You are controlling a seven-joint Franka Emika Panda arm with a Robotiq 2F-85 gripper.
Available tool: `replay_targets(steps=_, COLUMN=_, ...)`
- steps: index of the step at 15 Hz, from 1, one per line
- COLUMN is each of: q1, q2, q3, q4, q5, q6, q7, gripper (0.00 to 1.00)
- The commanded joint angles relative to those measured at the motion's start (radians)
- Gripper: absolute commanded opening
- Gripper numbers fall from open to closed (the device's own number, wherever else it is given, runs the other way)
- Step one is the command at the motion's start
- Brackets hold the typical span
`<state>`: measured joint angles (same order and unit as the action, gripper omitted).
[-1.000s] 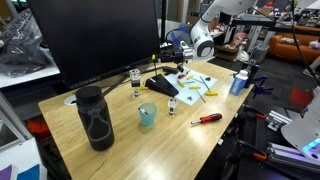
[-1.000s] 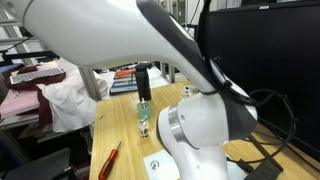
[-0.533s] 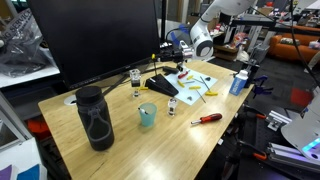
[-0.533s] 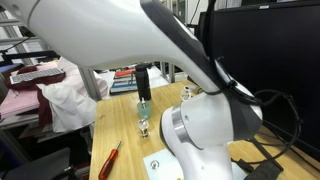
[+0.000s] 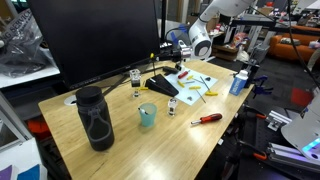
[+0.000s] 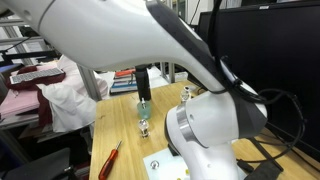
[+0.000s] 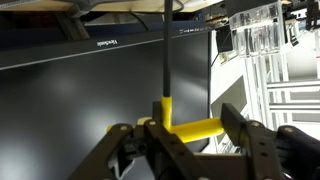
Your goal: Put the yellow object on the black stand
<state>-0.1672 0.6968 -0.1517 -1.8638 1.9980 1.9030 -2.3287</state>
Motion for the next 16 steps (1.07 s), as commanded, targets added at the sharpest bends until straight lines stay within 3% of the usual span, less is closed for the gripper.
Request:
replay_targets(steps=1, q1=0.003, q2=0.020, q3=-0.011, q4=0.030, q5=-0.002, q6=-0.008, q7=0.023, gripper=0.36)
replay_targets(steps=12, q1=0.006, q2=0.045, q3=-0.016, q4=0.023, q5=-0.014, q6=-0.008, q7=0.035, gripper=0.36)
replay_targets(steps=14, q1=0.007, q2=0.042, q3=-0.017, q4=0.020, q5=-0.014, q6=-0.001, q7=0.039, gripper=0.86)
replay_targets(steps=16, q1=0.009, q2=0.041, q3=-0.020, q4=0.018, q5=-0.018, q6=0.006, q7=0.047, gripper=0.93)
